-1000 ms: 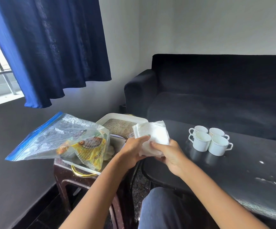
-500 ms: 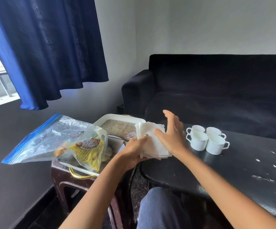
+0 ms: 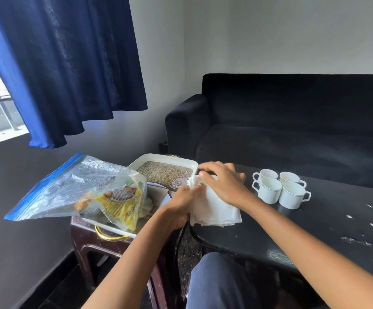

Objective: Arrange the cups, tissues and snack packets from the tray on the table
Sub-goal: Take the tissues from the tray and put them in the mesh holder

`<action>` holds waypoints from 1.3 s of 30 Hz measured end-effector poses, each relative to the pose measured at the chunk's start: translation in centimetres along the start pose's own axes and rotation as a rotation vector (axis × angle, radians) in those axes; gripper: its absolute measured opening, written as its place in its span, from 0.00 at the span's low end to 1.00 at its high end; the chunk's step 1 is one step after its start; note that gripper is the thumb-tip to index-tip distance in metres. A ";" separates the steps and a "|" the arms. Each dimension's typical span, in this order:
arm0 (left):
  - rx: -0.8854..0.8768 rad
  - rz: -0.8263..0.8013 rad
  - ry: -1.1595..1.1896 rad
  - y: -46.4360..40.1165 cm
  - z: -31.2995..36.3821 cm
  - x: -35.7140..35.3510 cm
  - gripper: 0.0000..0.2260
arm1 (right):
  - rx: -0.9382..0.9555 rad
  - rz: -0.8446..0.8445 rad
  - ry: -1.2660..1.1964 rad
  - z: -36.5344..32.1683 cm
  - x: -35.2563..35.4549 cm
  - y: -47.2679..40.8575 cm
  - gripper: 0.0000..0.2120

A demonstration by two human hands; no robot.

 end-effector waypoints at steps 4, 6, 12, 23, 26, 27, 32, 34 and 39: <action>0.007 0.064 -0.004 -0.1 0.1 0.6 0.13 | -0.301 0.039 -0.543 3.9 1.1 -0.1 0.20; 0.021 0.080 0.012 -0.2 0.0 0.8 0.11 | -0.434 -0.004 -0.673 5.6 0.0 0.7 0.22; 0.056 0.026 0.018 -0.1 -0.4 0.3 0.13 | -0.672 -0.238 -0.766 7.4 -4.2 2.8 0.26; 0.060 0.026 -0.068 -0.2 -0.4 0.9 0.11 | -0.599 -0.322 -0.958 7.3 -4.1 2.9 0.16; 0.062 0.021 -0.062 -0.1 -0.5 0.8 0.11 | -0.540 -0.349 -1.002 7.2 -3.9 3.1 0.10; 0.060 0.022 -0.056 -0.1 -0.5 0.7 0.10 | -0.514 -0.334 -0.987 7.2 -3.7 3.1 0.08; 0.023 0.045 -0.018 -0.4 -0.2 1.0 0.05 | -0.485 -0.167 -0.929 7.9 -2.3 2.8 0.04; 0.000 0.046 0.002 -0.6 0.0 1.1 0.04 | -0.494 -0.112 -0.919 8.1 -1.8 2.8 0.04; -0.031 0.040 -0.016 -0.7 0.0 1.4 0.07 | -0.504 -0.147 -0.969 8.3 -1.7 3.3 0.04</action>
Point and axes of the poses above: each hand's wrist, its own y-axis away from the middle knuckle, its own x-axis out of the back of the hand, z = x × y, the point moved 10 cm from there along -y, towards the middle knuckle, and after that the axes turned 14 degrees about -x, right-handed, at the moved point
